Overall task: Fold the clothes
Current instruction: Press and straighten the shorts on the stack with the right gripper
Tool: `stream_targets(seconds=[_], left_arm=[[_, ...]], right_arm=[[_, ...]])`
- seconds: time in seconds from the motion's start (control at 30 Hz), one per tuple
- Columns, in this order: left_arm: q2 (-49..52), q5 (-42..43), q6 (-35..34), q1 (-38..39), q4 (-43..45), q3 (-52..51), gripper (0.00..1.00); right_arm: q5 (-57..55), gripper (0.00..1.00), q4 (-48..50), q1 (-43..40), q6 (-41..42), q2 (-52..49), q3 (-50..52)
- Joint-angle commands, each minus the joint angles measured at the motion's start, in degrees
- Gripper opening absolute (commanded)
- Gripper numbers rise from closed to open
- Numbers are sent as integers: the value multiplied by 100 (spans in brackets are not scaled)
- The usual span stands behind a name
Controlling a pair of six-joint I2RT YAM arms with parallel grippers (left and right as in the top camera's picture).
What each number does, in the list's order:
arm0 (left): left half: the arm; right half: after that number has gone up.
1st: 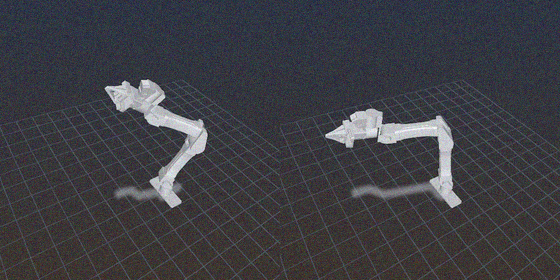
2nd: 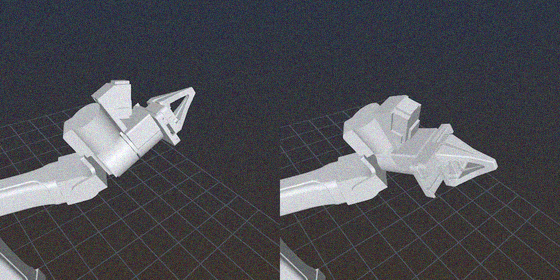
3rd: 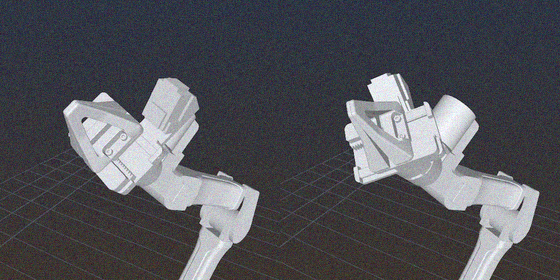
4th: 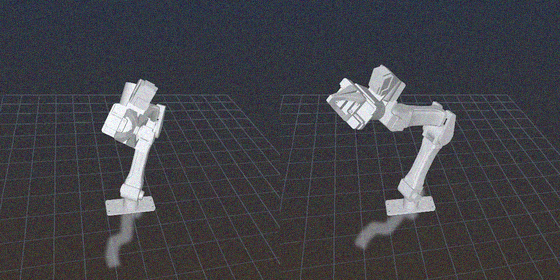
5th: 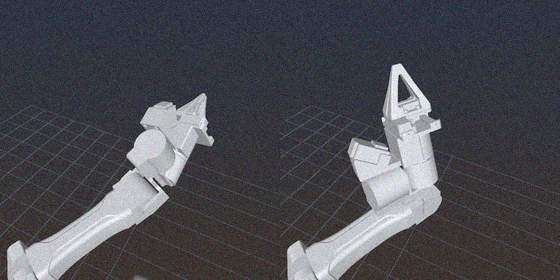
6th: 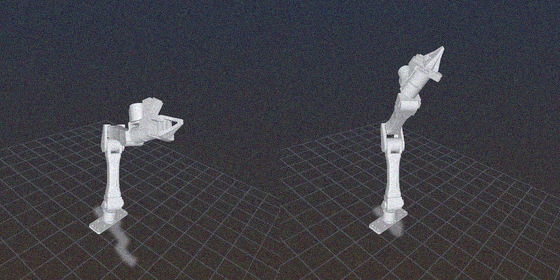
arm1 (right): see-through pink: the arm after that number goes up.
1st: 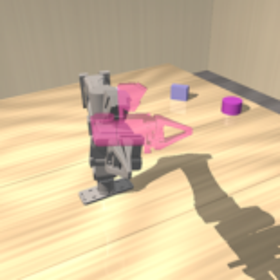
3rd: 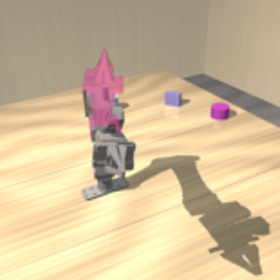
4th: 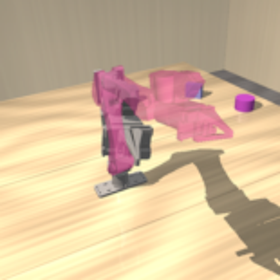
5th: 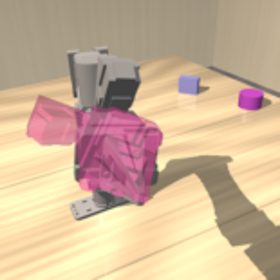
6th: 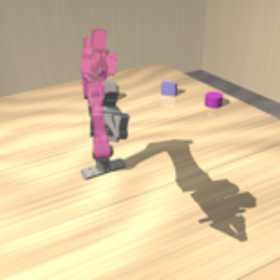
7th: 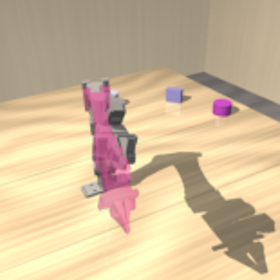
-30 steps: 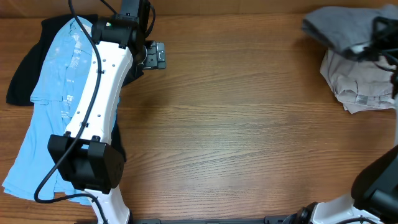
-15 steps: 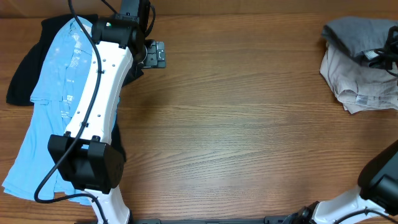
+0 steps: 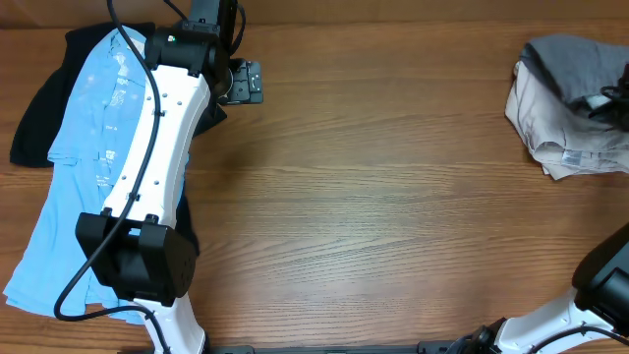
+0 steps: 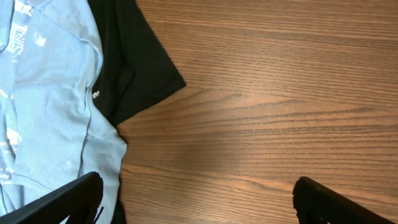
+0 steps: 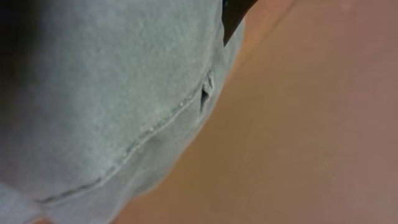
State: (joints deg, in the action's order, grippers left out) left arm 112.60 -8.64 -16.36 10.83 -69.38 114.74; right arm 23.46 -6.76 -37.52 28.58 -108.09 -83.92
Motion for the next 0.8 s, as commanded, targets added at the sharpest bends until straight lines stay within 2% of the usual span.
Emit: stream_targets(seconds=[0.0,0.03,0.07,0.1,0.13,0.2,0.47,0.67,0.7,0.77], left_arm=[[55,-28,-57,-31,61,-26,100],[55,-28,-57,-31,66,-26,100],[55,-28,-57,-31,68,-26,100],[55,-26,-57,-31,66,-26,100],[55,-22,-57,-31,66,-26,100],[55,-9,-57,-31,70,-26,100],[55,79,-52,-31,66,-26,100],[55,76,-35,-31,66,-26,100],[55,76,-35,-31,66,-26,100],[55,76,-35,-31,66,-26,100]], right_arm=[[-81,4,-251,-17,-354,50,-234],[-116,4,-437,-17,-350,44,-234],[-221,21,-695,-17,-317,44,-234],[-382,63,-922,-17,-192,44,-234],[-647,100,-1198,-17,122,44,-234],[-835,100,-1639,-35,614,44,-236],[-201,100,-3228,-286,588,313,-247],[413,100,-4098,-424,-160,1069,-249],[409,98,-4188,-424,-236,1215,-249],[404,88,-4096,-376,-608,1679,-249]])
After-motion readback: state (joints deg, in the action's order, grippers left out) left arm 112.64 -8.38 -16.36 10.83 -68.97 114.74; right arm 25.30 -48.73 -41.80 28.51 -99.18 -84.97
